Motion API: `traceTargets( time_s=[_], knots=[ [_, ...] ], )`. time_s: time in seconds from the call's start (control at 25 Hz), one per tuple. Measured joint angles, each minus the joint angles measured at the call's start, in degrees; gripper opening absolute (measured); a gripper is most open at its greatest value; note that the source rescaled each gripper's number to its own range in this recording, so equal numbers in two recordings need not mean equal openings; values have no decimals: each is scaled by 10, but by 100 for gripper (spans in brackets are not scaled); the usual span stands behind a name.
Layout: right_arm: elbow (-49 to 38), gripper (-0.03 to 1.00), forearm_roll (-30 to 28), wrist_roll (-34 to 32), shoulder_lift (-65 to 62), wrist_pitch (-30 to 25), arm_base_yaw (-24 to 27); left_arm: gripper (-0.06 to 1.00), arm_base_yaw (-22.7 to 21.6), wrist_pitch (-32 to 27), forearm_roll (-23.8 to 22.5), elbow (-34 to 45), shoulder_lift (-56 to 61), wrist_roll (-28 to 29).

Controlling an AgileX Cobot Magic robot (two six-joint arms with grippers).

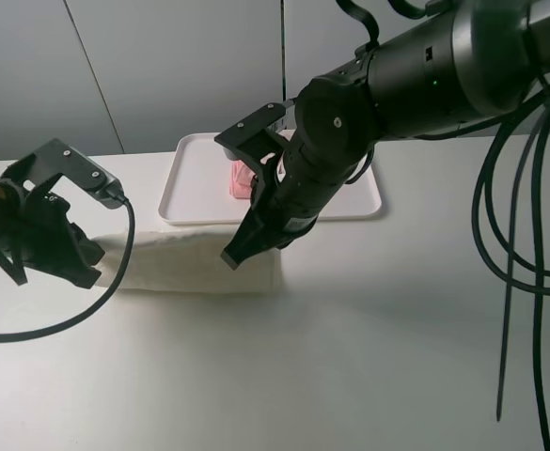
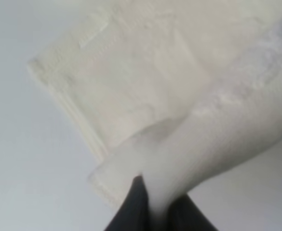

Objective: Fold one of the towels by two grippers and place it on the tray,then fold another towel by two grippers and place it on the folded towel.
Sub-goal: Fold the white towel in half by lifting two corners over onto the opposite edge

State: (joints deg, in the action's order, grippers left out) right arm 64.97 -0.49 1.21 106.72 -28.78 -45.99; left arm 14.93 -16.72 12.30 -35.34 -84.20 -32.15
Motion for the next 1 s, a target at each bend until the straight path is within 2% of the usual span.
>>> traceTargets(
  time_s=[0.36, 0.6, 0.72, 0.8, 0.88, 0.92, 1.0],
  knots=[
    [27, 0, 0, -33, 49, 7, 36, 0, 0, -32, 7, -99, -106, 55],
    [39, 0, 0, -43, 80, 43, 43, 0, -13, -45, 6, -122, -137, 74],
    [39, 0, 0, -54, 87, 68, 44, 4, -19, -48, 5, -122, -142, 80],
    [39, 1, 0, -58, 88, 86, 44, 10, -21, -48, -4, -122, -142, 98],
    [39, 7, 0, -59, 88, 102, 44, 20, -23, -45, -17, -122, -142, 122],
    [39, 15, 0, -59, 88, 108, 45, 27, -23, -44, -25, -122, -142, 139],
    [39, 39, -1, -60, 88, 114, 45, 42, -23, -41, -46, -123, -142, 174]
  ],
)
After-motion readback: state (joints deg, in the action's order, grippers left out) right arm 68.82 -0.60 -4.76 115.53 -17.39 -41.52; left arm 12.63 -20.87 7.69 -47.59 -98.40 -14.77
